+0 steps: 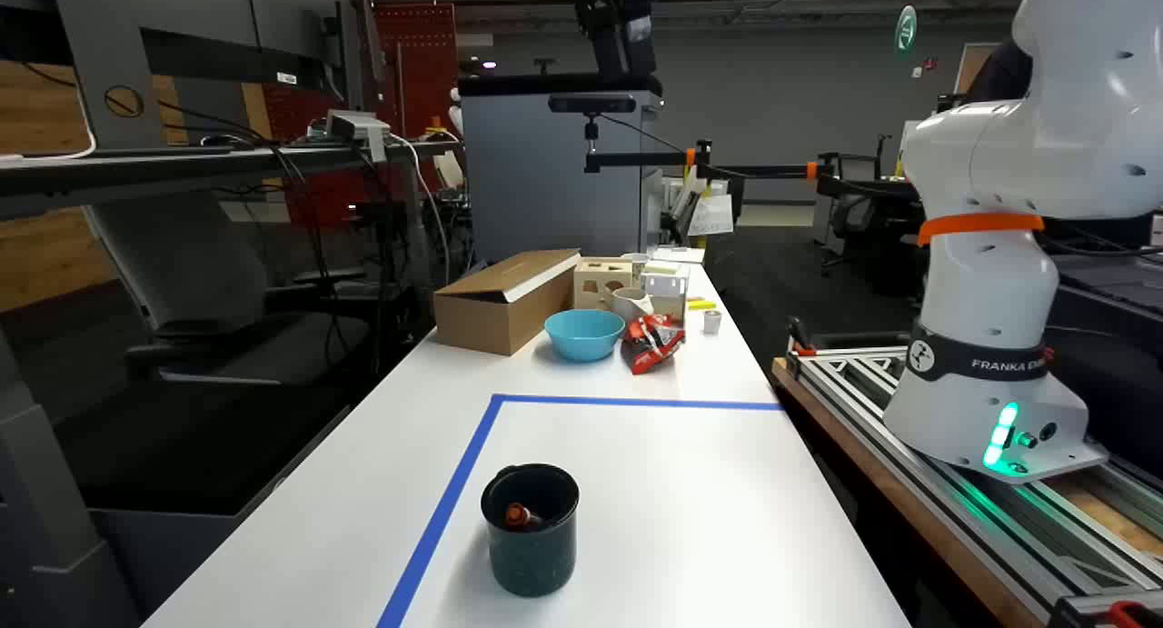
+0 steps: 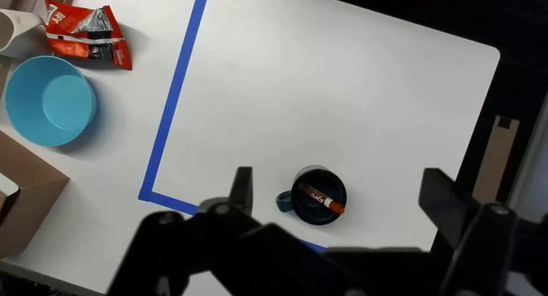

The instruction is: Pick up the marker from the cup and put it on the table

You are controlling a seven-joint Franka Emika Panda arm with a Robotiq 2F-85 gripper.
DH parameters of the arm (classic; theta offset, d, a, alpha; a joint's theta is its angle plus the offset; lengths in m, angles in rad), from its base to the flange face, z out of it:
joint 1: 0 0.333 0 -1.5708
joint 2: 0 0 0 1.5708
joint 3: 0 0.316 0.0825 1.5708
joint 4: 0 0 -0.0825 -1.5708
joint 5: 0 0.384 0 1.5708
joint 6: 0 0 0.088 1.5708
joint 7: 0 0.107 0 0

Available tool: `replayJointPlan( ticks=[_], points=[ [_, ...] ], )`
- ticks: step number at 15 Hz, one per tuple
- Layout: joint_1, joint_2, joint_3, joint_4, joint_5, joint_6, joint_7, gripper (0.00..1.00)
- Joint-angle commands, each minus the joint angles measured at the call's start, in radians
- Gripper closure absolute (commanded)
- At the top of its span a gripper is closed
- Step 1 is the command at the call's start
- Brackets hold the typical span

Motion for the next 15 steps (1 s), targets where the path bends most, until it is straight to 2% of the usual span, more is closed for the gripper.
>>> replayJointPlan(
  ticks=[1, 13, 15],
  points=[
    [0.009, 0.001, -0.007, 0.003, -0.001, -0.002, 0.002, 0.0],
    [0.009, 0.0, -0.007, 0.005, -0.001, -0.002, 0.002, 0.0],
    [0.003, 0.007, -0.001, -0.021, -0.04, 0.051, 0.038, 0.0]
  ],
)
